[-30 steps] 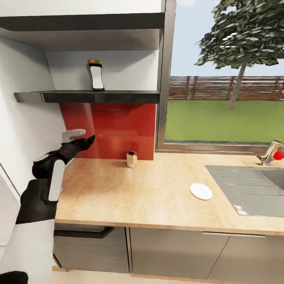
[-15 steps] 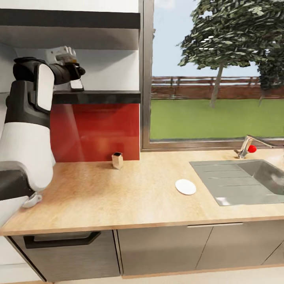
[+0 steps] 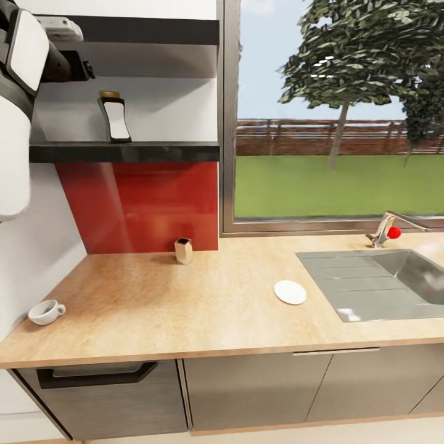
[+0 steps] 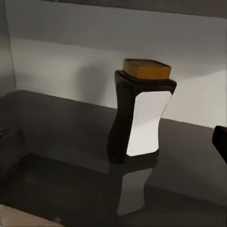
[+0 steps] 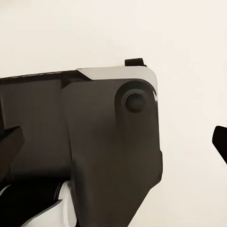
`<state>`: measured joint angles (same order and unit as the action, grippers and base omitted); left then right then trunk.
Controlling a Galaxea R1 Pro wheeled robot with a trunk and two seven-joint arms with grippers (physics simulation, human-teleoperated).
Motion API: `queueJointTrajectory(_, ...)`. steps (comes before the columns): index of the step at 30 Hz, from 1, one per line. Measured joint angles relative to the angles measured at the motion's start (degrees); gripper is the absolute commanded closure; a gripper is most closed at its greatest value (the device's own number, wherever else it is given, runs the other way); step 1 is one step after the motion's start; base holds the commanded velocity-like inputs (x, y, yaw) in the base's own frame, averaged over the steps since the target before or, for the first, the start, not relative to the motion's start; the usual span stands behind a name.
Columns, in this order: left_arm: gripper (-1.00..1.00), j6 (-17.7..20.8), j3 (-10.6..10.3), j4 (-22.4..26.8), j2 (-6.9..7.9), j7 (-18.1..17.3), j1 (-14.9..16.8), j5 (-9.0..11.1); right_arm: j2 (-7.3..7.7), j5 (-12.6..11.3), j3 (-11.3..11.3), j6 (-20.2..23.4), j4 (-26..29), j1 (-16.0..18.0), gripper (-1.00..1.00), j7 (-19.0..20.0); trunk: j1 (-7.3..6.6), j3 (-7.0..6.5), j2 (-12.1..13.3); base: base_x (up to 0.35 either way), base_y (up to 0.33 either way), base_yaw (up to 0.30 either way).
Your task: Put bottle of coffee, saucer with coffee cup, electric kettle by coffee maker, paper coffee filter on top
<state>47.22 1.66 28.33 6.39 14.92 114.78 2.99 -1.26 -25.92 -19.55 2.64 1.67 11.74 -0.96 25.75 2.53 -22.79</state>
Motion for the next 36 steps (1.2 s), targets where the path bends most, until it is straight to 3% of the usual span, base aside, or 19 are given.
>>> queueJointTrajectory(8,-1.0,-0.53,-0.1,-0.84,0.22,-0.67,0.05,-0.88,0.02,-0.01,0.07,0.04,0.0,0.0,-1.0,-0.07,0.0,0.0,0.0,0.0,0.0,0.0)
queueJointTrajectory(11,-1.0,-4.46,-0.14,-1.25,0.06,-0.4,-0.11,-1.11,0.25,0.11,0.02,0.07,-0.17,0.0,-1.0,-0.08,0.0,0.0,0.01,0.029,0.0,0.0)
queueJointTrajectory(23,-1.0,-5.05,-0.12,-1.48,0.29,-0.81,-1.07,-1.02,0.6,0.21,0.01,0.11,-0.27,-0.07,-1.0,-0.31,-0.01,0.0,0.0,0.213,0.0,0.0)
queueJointTrajectory(36,-1.0,-5.48,-0.16,-1.51,0.39,-0.73,-6.36,-1.06,0.55,0.22,0.0,0.34,-0.27,-1.02,-1.0,-0.24,0.0,0.0,0.01,0.009,0.0,0.0)
